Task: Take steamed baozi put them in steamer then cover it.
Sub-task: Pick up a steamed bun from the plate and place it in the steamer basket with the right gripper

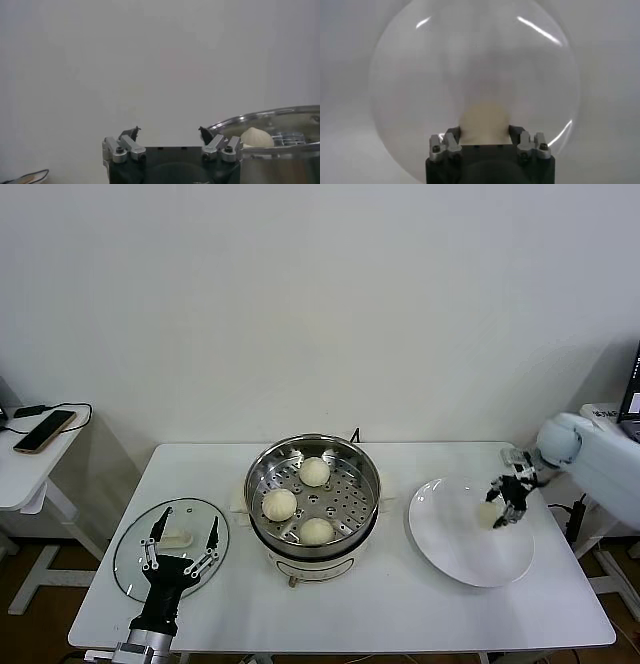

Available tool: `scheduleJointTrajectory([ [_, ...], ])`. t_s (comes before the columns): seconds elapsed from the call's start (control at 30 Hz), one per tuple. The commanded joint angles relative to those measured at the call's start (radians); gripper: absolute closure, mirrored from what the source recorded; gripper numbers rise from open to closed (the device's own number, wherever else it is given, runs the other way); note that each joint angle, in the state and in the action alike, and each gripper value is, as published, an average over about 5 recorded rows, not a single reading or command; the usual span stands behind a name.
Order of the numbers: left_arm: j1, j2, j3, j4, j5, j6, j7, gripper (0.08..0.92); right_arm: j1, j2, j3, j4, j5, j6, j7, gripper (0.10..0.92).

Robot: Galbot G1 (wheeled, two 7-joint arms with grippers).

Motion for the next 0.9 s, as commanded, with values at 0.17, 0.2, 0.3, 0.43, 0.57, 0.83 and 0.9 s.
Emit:
scheduleJointTrajectory([
  [0.17, -0.020, 0.009, 0.015, 0.009, 0.002, 0.003, 0.006, 0.177, 0.542, 0.154, -0.341, 0.379, 0.385, -0.133, -0.060, 0.354],
  [0.2, -0.020, 0.009, 0.016, 0.007, 0.003, 0.004, 0.005, 0.177, 0.550, 0.177, -0.344, 0.397, 0.403, -0.144, -0.053, 0.355],
  [0.3, -0.018, 0.008, 0.019, 0.001, 0.004, 0.006, 0.003, 0.177, 0.565, 0.250, -0.351, 0.438, 0.446, -0.171, -0.034, 0.355],
  [0.43, -0.015, 0.011, 0.020, 0.000, 0.004, 0.003, 0.002, 0.177, 0.568, 0.340, -0.370, 0.460, 0.475, -0.195, -0.015, 0.359],
  [0.57, -0.016, 0.010, 0.022, 0.002, 0.003, -0.003, 0.002, 0.177, 0.559, 0.407, -0.394, 0.460, 0.485, -0.211, 0.000, 0.363],
  [0.83, -0.022, 0.006, 0.024, 0.011, 0.002, -0.009, 0.001, 0.177, 0.504, 0.502, -0.447, 0.409, 0.478, -0.231, 0.036, 0.367],
  [0.9, -0.022, 0.006, 0.023, 0.011, 0.001, -0.010, 0.001, 0.177, 0.485, 0.519, -0.454, 0.388, 0.469, -0.234, 0.044, 0.370],
])
